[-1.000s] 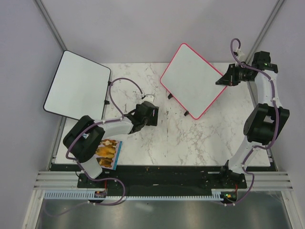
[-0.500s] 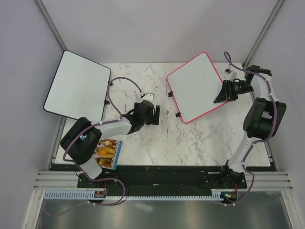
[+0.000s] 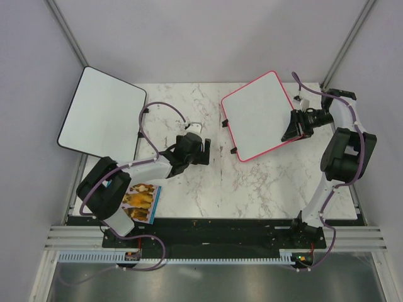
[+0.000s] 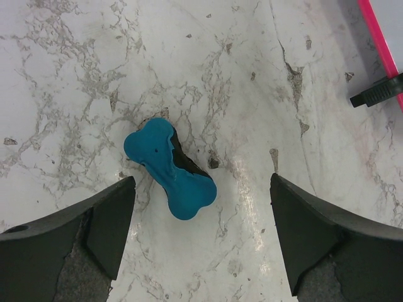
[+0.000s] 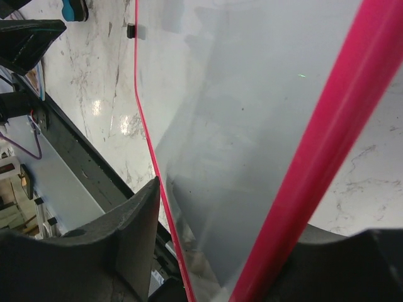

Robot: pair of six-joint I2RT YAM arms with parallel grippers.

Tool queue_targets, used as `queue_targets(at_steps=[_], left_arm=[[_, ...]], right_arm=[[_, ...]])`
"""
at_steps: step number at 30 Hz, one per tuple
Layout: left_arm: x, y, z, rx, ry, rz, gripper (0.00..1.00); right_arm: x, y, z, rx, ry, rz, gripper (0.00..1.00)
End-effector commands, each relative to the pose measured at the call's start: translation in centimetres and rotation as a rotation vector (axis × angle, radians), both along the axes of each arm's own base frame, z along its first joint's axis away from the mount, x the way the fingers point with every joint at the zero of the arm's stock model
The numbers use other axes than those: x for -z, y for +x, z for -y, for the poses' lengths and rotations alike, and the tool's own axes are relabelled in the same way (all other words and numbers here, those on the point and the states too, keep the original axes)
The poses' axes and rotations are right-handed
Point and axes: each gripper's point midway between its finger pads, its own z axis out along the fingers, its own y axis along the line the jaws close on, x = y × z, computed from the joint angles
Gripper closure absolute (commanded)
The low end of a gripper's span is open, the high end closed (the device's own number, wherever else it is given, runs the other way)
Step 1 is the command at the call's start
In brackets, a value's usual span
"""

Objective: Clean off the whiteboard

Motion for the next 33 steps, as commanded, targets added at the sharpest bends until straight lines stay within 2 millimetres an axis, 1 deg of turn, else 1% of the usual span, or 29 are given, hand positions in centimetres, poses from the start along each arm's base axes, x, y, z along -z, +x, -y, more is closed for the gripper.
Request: queue_targets(at_steps=[1,4,8,10,13,16,17,18,20,21,22,23,24,25,26,28,29,30,31,32,33], left_arm=[[-2.2,0.7,0.0,-0.019,-0.033,0.067,0.07],[-2.3,0.7,0.0,-0.017,-0.031,0.068,0.07],[-2.3,0.7,0.1,-0.014,-0.035,0.068,0.07],[-2.7,0.8,0.3,-0.011,-0.048,0.077,0.07],[-3.1,1.1,1.0,0.002,-0.067,0.084,0.08],[-3.5,1.5,1.9,0.020,-0.084,0.083,0.12],[-3.6,1.7,2.3,0.029,-0.093,0.080,0.16],[-3.7,1.8,2.6,0.036,-0.100,0.079,0.19],[-3.7,1.9,3.5,0.062,-0.115,0.068,0.39],[-3.8,2.0,3.9,0.069,-0.124,0.065,0.48],[-4.1,2.2,4.5,0.085,-0.137,0.056,0.75],[-3.9,2.2,4.8,0.090,-0.139,0.046,0.88],[-4.1,2.3,5.1,0.090,-0.151,0.040,0.96],[-4.5,2.4,5.5,0.101,-0.163,0.040,0.98],[-5.0,2.4,5.6,0.105,-0.168,0.046,0.98],[-5.9,2.4,5.6,0.110,-0.173,0.059,0.98],[-6.5,2.2,5.5,0.115,-0.173,0.065,0.98],[-7.8,2.0,5.3,0.127,-0.177,0.089,0.98],[-8.6,1.8,5.1,0.139,-0.178,0.101,0.98],[-9.0,1.5,4.8,0.158,-0.158,0.107,0.98],[-10.8,1.2,4.4,0.167,-0.172,0.139,0.96]], right_arm=[[-1.3,-0.3,0.0,-0.014,-0.009,0.021,0.43],[-3.1,0.7,0.5,0.011,-0.018,0.085,0.40],[-4.6,1.6,1.0,0.037,-0.027,0.137,0.35],[-5.4,2.0,1.3,0.056,-0.028,0.157,0.33],[-6.0,2.4,1.7,0.077,-0.037,0.182,0.29],[-6.1,2.4,2.3,0.090,-0.061,0.188,0.26],[-6.1,2.4,2.5,0.098,-0.064,0.187,0.25],[-6.1,2.4,3.2,0.115,-0.073,0.190,0.25],[-6.4,2.7,4.2,0.151,-0.079,0.201,0.20],[-6.6,2.9,5.3,0.189,-0.089,0.219,0.15],[-6.5,3.0,6.0,0.209,-0.103,0.219,0.13],[-6.6,3.0,6.9,0.241,-0.114,0.217,0.11],[-6.6,3.1,7.5,0.253,-0.129,0.224,0.09],[-6.6,3.1,8.2,0.269,-0.146,0.224,0.08],[-6.8,3.0,9.2,0.313,-0.147,0.219,0.07],[-7.4,3.2,10.6,0.357,-0.161,0.246,0.04],[-7.8,3.0,11.9,0.403,-0.165,0.253,0.03],[-8.8,3.0,12.7,0.426,-0.182,0.291,0.02],[-9.5,2.9,13.3,0.445,-0.192,0.312,0.02],[-10.8,2.4,13.9,0.470,-0.205,0.350,0.02],[-11.7,2.5,14.2,0.480,-0.216,0.393,0.02]])
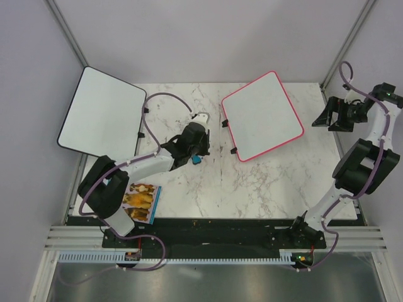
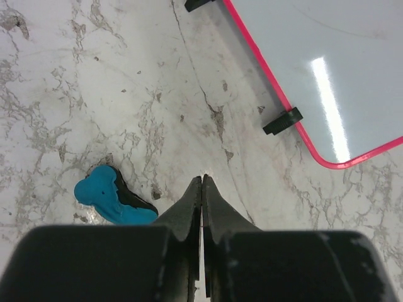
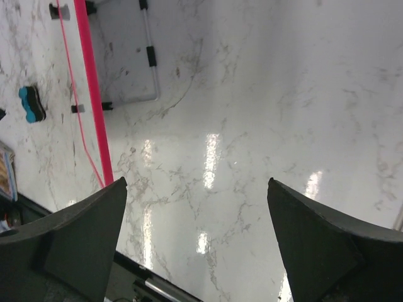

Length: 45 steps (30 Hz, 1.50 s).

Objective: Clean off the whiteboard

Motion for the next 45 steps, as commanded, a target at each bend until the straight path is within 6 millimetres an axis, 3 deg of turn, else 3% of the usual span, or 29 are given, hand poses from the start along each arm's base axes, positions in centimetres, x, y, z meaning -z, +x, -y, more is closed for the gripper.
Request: queue_targets(at_steps=[1,2,5,6,7,9,10,11,13,15,16,21,23,24,25,27,28,30,31,32,33,34,35,36,38,39,40,43,45], left_arm=[[-7.0,-0.9,-0.4,0.068,-0.044,0.115,0.95],[-7.6,-1.1,-0.8,0.084,-0.028,0.135,0.94],[-10.8,-2.5,-2.7,0.097,-0.043,0.192,0.87],[-10.6,-2.9,-3.9,0.091,-0.033,0.185,0.82],[-12.7,-3.5,-4.7,0.094,-0.066,0.222,0.79],[-13.0,-3.7,-7.1,0.065,-0.056,0.229,0.62],[-14.5,-4.2,-8.2,0.059,-0.080,0.263,0.58],[-14.7,-4.3,-9.1,0.047,-0.078,0.269,0.53],[-14.3,-4.2,-11.5,0.006,-0.076,0.263,0.42],[-14.1,-3.9,-13.9,-0.047,-0.075,0.262,0.30],[-13.7,-4.0,-14.2,-0.037,-0.086,0.247,0.26],[-11.1,-3.1,-19.3,-0.208,-0.078,0.236,0.01],[-11.1,-2.5,-20.3,-0.264,-0.106,0.262,0.00],[-10.0,-2.2,-22.1,-0.353,-0.077,0.265,0.00],[-9.7,-2.0,-22.9,-0.395,-0.069,0.277,0.01],[-9.0,-1.5,-25.0,-0.501,-0.026,0.330,0.00],[-8.7,-1.4,-25.9,-0.527,0.004,0.353,0.00],[-8.3,-1.2,-27.8,-0.618,0.042,0.413,0.00],[-8.2,-1.1,-28.4,-0.630,0.075,0.446,0.00],[-6.3,-1.6,-29.0,-0.639,0.108,0.443,0.00],[-8.0,-1.2,-29.4,-0.671,0.073,0.555,0.00],[-7.5,-1.4,-29.8,-0.679,0.095,0.578,0.00],[-5.3,-2.1,-30.3,-0.684,0.122,0.564,0.00],[-6.8,-2.0,-30.3,-0.688,0.086,0.653,0.00],[-4.4,-2.4,-30.3,-0.643,0.150,0.651,0.01],[-4.9,-2.2,-30.3,-0.640,0.145,0.686,0.00],[-2.9,-1.8,-30.2,-0.633,0.165,0.636,0.00],[-3.6,-0.5,-28.6,-0.527,0.189,0.686,0.00],[-1.9,0.2,-28.7,-0.526,0.214,0.650,0.00]], right_arm=[[-7.3,0.1,2.2,0.088,-0.130,0.234,0.02],[-8.3,-0.7,1.4,0.085,-0.136,0.275,0.02],[-10.9,-0.7,0.3,0.090,-0.188,0.480,0.02],[-11.4,-0.9,-0.1,0.138,-0.161,0.514,0.02],[-11.8,-1.1,-0.5,0.144,-0.170,0.568,0.02],[-12.7,-2.0,-1.7,0.175,-0.178,0.701,0.02],[-13.0,-2.2,-2.0,0.186,-0.177,0.744,0.02],[-13.2,-2.5,-2.5,0.184,-0.201,0.834,0.02],[-12.6,-2.7,-3.5,0.194,-0.147,0.848,0.02],[-10.3,-2.5,-4.2,0.187,-0.102,0.803,0.02],[-9.5,-2.2,-4.8,0.168,-0.073,0.781,0.02],[-2.9,0.4,-5.3,0.205,0.018,0.666,0.02],[-0.4,1.0,-6.7,0.200,-0.073,0.673,0.02],[0.1,1.2,-7.2,0.213,-0.112,0.695,0.02],[-0.3,1.1,-9.5,0.183,-0.130,0.746,0.02],[1.1,0.8,-10.1,0.225,-0.235,0.805,0.02],[1.1,0.6,-12.6,0.190,-0.249,0.826,0.02],[2.5,0.4,-11.4,0.302,-0.384,0.804,0.02],[3.7,0.3,-13.2,0.280,-0.399,0.796,0.02],[4.5,0.3,-12.5,0.323,-0.443,0.776,0.02],[5.2,0.4,-12.4,0.342,-0.457,0.764,0.02],[6.5,0.5,-12.5,0.338,-0.465,0.756,0.02],[7.0,0.5,-12.5,0.332,-0.467,0.765,0.02],[7.2,0.3,-13.0,0.301,-0.458,0.799,0.02],[6.6,-0.7,-13.7,0.258,-0.457,0.940,0.02],[6.8,-0.8,-13.9,0.238,-0.457,0.953,0.01],[7.2,-0.8,-13.7,0.250,-0.460,0.937,0.02],[7.6,-0.8,-12.5,0.329,-0.476,0.928,0.02],[7.1,-1.0,-11.9,0.385,-0.470,0.967,0.02]])
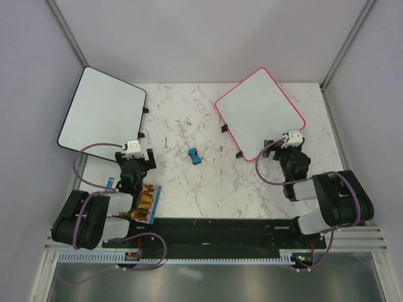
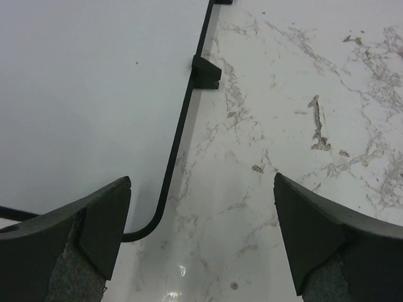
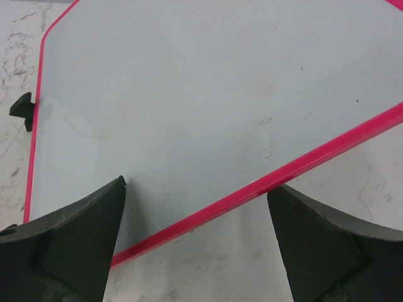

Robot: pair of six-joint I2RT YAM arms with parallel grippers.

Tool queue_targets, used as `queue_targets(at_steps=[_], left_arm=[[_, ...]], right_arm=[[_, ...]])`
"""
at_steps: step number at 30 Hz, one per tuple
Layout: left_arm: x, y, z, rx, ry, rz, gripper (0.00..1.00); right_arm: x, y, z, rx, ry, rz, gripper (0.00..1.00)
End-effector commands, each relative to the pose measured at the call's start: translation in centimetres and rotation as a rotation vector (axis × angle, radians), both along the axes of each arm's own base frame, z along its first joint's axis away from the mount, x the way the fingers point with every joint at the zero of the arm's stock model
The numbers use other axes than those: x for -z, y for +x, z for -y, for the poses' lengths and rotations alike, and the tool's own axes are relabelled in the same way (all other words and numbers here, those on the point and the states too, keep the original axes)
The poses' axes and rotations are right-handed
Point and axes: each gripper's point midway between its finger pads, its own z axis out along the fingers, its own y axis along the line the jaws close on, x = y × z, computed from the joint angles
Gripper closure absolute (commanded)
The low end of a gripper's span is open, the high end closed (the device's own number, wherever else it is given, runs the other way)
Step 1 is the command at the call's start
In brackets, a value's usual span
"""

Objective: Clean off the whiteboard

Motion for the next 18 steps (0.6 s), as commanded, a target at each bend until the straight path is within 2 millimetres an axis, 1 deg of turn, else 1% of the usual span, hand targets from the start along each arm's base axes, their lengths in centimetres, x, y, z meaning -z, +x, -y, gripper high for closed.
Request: queue_targets(at_steps=[1,2,4,6,7,8,13,15,18], left_arm=[[-7.1,3.4,0.5,0.034,0.057,0.315,0.01],[-4.9,2.6,0.0,0.018,0.063,0.263,0.01],[-5.0,2.6,0.2,0.039,0.058,0.279,0.00],[-4.6,3.2,0.0,0.016,0.044,0.243,0.00],[-4.0,3.8,-0.3,0.004,0.046,0.197,0.01],[-4.1,3.9,-0.3,0.007,0.034,0.203,0.00],[-4.1,4.1,-0.3,0.003,0.032,0.204,0.01],[-3.8,4.1,-0.5,-0.002,0.026,0.188,0.01],[-4.0,4.1,-0.5,-0.002,0.026,0.193,0.01]], right_arm=[[0.0,-0.5,3.5,0.176,-0.038,0.053,0.02],[0.0,-0.4,3.9,0.198,-0.030,0.048,0.02],[0.5,0.2,4.9,0.273,-0.019,0.018,0.02],[1.0,0.2,5.1,0.279,-0.024,-0.008,0.02],[0.4,0.4,5.1,0.280,-0.017,0.017,0.02],[0.5,0.3,5.1,0.279,-0.019,0.012,0.02],[0.5,0.4,5.1,0.279,-0.019,0.010,0.02],[0.6,0.3,5.1,0.279,-0.020,0.006,0.02],[0.5,0.4,5.0,0.278,-0.020,0.009,0.02]])
